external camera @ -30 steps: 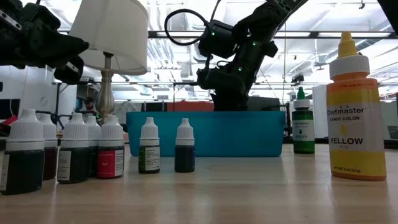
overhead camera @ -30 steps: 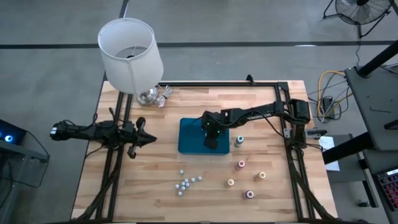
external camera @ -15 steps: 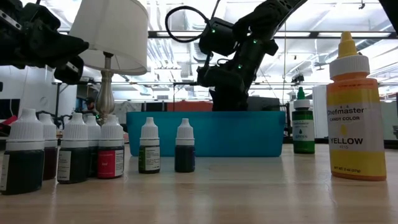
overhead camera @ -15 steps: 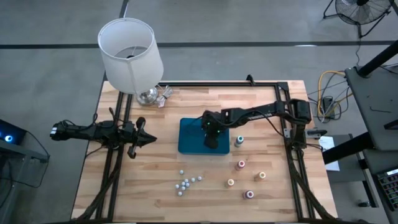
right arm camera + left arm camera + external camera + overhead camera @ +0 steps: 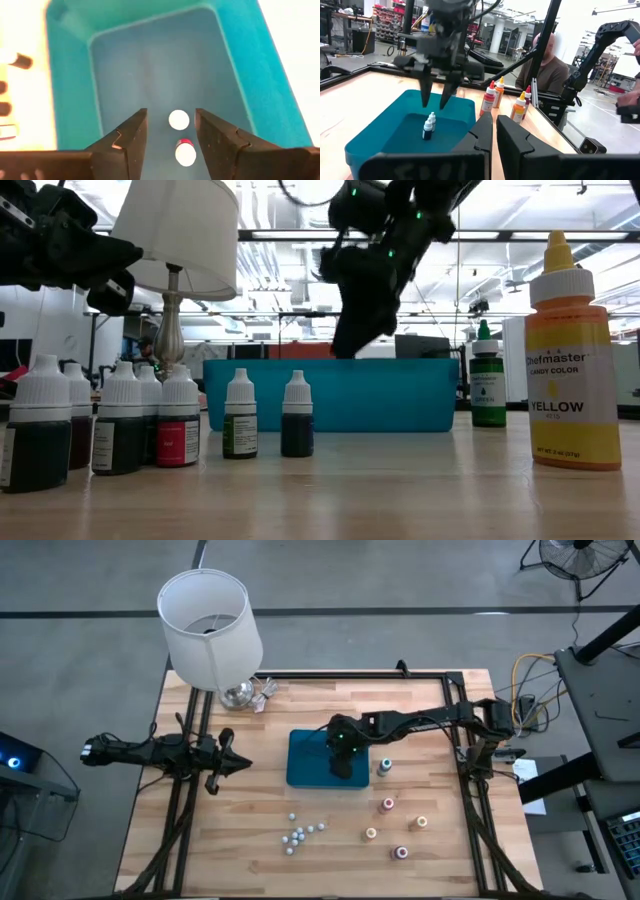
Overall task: Pick & Place food coloring
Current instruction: Put the top small blue food coloring bottle into the blue bin
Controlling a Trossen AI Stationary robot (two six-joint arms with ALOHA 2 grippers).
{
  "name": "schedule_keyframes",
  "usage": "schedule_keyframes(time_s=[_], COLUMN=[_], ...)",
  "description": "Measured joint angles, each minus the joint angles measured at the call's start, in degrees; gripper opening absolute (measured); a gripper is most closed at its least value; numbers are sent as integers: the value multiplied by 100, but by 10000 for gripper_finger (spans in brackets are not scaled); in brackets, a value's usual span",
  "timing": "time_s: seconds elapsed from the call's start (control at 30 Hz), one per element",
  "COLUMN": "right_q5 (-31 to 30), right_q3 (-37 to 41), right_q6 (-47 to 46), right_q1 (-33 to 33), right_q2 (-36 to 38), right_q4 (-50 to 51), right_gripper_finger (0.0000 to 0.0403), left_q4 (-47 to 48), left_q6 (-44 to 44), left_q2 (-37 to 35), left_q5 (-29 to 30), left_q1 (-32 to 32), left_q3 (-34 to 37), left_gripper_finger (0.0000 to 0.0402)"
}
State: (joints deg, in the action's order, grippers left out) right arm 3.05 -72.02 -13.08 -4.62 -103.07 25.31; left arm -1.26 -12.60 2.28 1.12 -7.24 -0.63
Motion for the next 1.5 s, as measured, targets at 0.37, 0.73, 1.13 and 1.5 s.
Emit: schedule_keyframes(time_s=[0.37,0.73,1.13,1.5], right_q5=[872,903,885,297], right_q3=[-392,-1320,-1856,-1866], right_q6=[384,449,937,1132], right_q1=[1028,1650,2128,2321], right_q2=[431,-505,-1413,-1517], right_q4=[-23,30,411,460], right_gripper_finger=[155,155,155,155], left_q4=[0,0,0,0], left_q6=[-2,0,0,0], left_q2=[0,2,2,2], left_q5=[1,1,1,1], left_q1=[1,-1,-1,0], left_q3=[0,-1,1,0], left_gripper_finger=[0,0,0,0])
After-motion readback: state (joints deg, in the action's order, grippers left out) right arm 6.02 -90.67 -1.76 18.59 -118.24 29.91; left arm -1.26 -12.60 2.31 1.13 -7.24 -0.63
